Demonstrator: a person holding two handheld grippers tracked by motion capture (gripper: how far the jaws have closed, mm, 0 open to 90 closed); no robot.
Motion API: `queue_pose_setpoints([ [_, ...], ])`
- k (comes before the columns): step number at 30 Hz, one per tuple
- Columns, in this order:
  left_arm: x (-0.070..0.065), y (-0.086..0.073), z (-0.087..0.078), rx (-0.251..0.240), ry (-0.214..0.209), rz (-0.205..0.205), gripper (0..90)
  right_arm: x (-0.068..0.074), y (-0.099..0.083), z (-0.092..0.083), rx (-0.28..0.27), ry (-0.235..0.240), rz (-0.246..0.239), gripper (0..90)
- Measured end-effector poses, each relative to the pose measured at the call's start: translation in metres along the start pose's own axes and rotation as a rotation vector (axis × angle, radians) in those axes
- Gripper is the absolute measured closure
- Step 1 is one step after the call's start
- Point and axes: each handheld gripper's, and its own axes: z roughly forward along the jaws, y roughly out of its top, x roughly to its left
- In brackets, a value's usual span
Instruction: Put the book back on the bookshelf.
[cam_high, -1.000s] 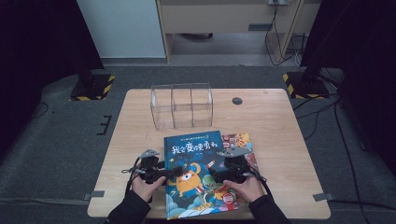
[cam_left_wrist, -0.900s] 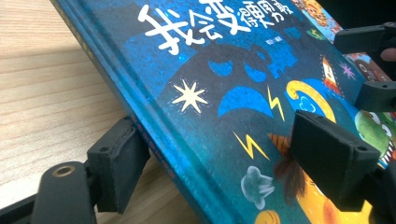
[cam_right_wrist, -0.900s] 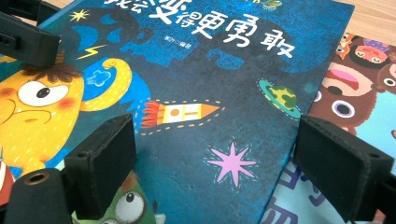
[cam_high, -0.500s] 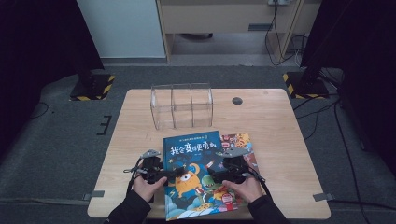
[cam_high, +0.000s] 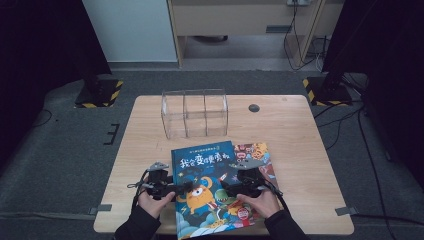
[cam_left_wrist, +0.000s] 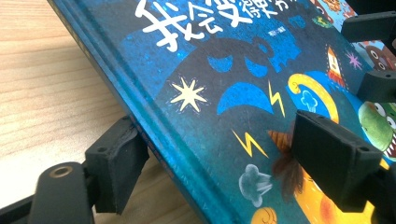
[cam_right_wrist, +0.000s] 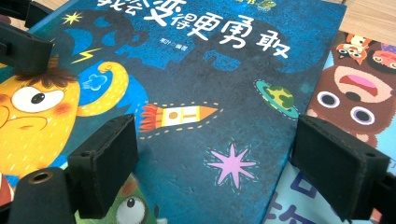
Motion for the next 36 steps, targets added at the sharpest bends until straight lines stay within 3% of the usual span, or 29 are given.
queue_pose_setpoints([
  [5, 0.007, -0.001, -0.004, 0.010, -0.013, 0.000, 18.3, 0.004, 0.000, 0.001, 0.001, 0.005, -0.003, 16.0],
  [11, 0.018, -0.001, -0.011, -0.004, -0.020, -0.036, 23.4, 0.011, 0.001, 0.003, 0.000, 0.027, -0.022, 17.5],
  [23, 0.020, -0.004, -0.010, -0.012, -0.026, -0.037, 23.8, 0.011, 0.002, 0.003, 0.003, 0.024, -0.024, 17.5],
  [30, 0.019, -0.001, -0.003, 0.002, -0.039, -0.054, 18.7, 0.012, 0.002, 0.003, 0.004, 0.020, -0.017, 17.2],
  [36, 0.013, 0.002, -0.006, 0.010, 0.006, -0.046, 19.8, 0.011, 0.002, 0.004, 0.003, 0.021, -0.010, 17.2],
])
